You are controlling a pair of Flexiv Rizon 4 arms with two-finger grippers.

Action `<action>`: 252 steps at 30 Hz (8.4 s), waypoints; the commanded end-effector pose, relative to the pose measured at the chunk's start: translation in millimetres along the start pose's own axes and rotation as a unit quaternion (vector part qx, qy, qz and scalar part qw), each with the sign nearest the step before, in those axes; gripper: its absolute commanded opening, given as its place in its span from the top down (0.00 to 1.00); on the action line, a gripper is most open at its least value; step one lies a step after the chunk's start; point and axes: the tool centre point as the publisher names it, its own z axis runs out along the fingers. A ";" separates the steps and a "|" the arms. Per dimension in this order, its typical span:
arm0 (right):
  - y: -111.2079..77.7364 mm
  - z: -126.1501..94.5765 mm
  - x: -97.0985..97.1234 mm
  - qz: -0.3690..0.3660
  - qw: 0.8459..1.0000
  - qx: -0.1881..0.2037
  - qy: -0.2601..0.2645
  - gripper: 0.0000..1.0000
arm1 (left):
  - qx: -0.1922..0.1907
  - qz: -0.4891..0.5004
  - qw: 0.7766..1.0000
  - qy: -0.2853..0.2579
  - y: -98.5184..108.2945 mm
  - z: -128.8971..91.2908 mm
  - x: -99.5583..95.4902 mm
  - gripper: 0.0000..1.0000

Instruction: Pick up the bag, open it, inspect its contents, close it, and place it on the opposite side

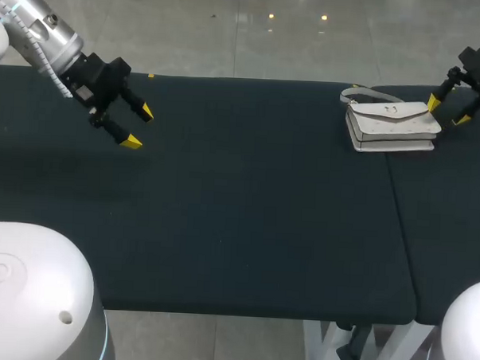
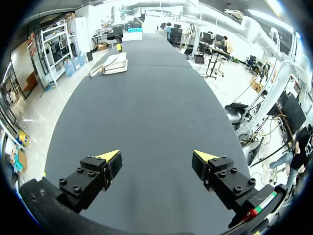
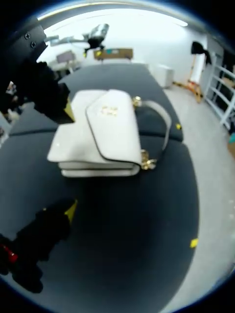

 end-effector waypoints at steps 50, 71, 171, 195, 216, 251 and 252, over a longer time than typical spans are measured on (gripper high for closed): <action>6.5 42.2 12.3 0.072 0.994 0.056 0.054 0.86 | 0.001 0.000 1.000 0.000 0.8 0.8 -0.7 0.00; -11.0 54.3 38.7 0.112 0.986 0.056 0.114 1.00 | 0.001 0.000 1.000 0.000 0.8 0.8 -0.7 0.00; -101.0 203.5 321.8 0.004 0.992 -0.035 0.118 1.00 | 0.001 0.000 1.000 0.000 0.8 0.8 -0.7 0.00; -127.2 217.8 360.7 -0.012 0.988 -0.048 0.148 1.00 | 0.001 0.000 1.000 0.000 0.8 0.8 -0.7 0.00; -131.6 231.4 365.3 -0.001 0.981 -0.077 0.177 1.00 | 0.001 0.000 1.000 0.000 0.8 0.8 -0.7 0.00; -128.6 158.4 349.4 -0.095 0.993 -0.051 -0.040 0.00 | 0.001 0.000 1.000 0.000 0.8 0.8 -0.7 0.00; -127.4 156.7 348.8 -0.104 0.992 -0.048 -0.045 0.00 | 0.001 0.000 1.000 0.000 0.8 0.8 -0.7 0.00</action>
